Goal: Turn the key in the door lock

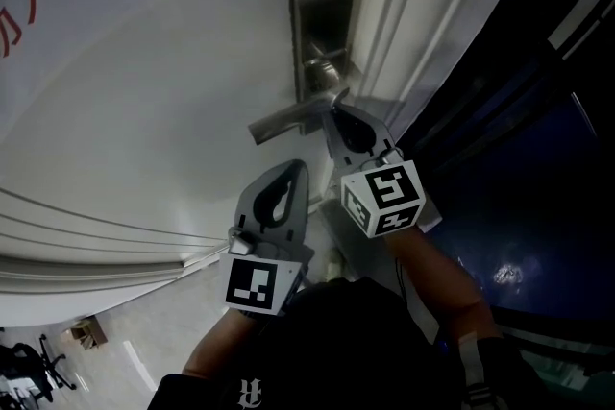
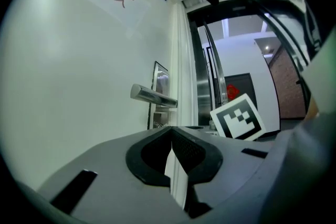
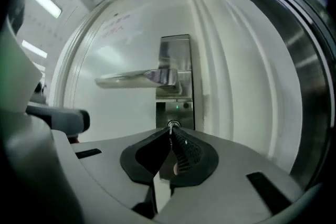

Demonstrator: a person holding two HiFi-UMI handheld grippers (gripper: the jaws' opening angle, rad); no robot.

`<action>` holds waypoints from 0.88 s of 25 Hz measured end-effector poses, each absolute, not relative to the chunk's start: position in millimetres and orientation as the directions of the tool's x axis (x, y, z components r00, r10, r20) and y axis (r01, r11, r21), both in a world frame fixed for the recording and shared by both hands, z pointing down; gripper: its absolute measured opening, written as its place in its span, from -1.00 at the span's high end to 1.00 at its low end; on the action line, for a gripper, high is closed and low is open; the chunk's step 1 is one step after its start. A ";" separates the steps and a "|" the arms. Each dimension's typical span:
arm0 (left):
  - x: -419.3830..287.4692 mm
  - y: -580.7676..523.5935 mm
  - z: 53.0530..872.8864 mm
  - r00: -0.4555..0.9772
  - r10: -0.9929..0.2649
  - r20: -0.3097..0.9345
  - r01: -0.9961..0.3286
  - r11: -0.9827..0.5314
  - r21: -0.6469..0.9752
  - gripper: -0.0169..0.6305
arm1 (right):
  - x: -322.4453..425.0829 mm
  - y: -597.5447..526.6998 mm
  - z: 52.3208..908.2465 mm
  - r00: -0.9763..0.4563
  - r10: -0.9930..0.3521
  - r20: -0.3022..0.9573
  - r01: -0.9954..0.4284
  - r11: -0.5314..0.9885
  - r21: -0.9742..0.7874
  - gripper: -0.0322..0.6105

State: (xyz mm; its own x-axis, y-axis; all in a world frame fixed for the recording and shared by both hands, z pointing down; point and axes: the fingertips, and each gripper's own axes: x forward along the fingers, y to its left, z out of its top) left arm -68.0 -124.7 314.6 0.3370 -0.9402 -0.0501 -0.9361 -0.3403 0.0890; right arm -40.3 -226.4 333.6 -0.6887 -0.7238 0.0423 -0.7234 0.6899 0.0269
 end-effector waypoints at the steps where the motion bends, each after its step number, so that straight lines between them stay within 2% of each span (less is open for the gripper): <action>1: -68.2 -124.3 314.5 0.338 -0.940 -0.050 -0.936 -0.341 0.088 0.93 | -39.4 -227.1 334.6 -0.703 -0.710 0.043 -0.711 0.698 -0.082 0.83; 3: -68.7 -123.3 314.4 0.339 -0.939 -0.051 -0.936 -0.342 0.087 0.92 | -37.6 -228.1 337.1 -0.732 -0.680 0.035 -0.653 0.686 -0.321 0.83; 5: -69.4 -122.4 314.6 0.338 -0.940 -0.050 -0.936 -0.342 0.087 0.93 | -36.8 -229.1 338.3 -0.765 -0.644 0.003 -0.533 0.630 -0.564 0.83; 9: -70.4 -121.5 314.8 0.339 -0.940 -0.047 -0.936 -0.342 0.082 0.92 | -32.9 -231.8 345.3 -0.784 -0.618 -0.059 -0.237 0.386 -0.892 0.83; 12: -71.0 -121.1 315.2 0.339 -0.940 -0.045 -0.936 -0.342 0.080 0.92 | -32.6 -231.7 349.4 -0.788 -0.608 -0.096 -0.074 0.249 -0.966 0.83; 17: -72.8 -121.7 316.2 0.337 -0.941 -0.042 -0.937 -0.339 0.084 0.92 | -35.9 -231.9 348.1 -0.787 -0.582 -0.205 0.165 0.121 -0.979 0.83; 22: -71.0 -121.9 316.5 0.341 -0.939 -0.042 -0.935 -0.343 0.085 0.92 | -34.6 -232.2 345.3 -0.783 -0.563 -0.265 0.210 0.162 -0.964 0.83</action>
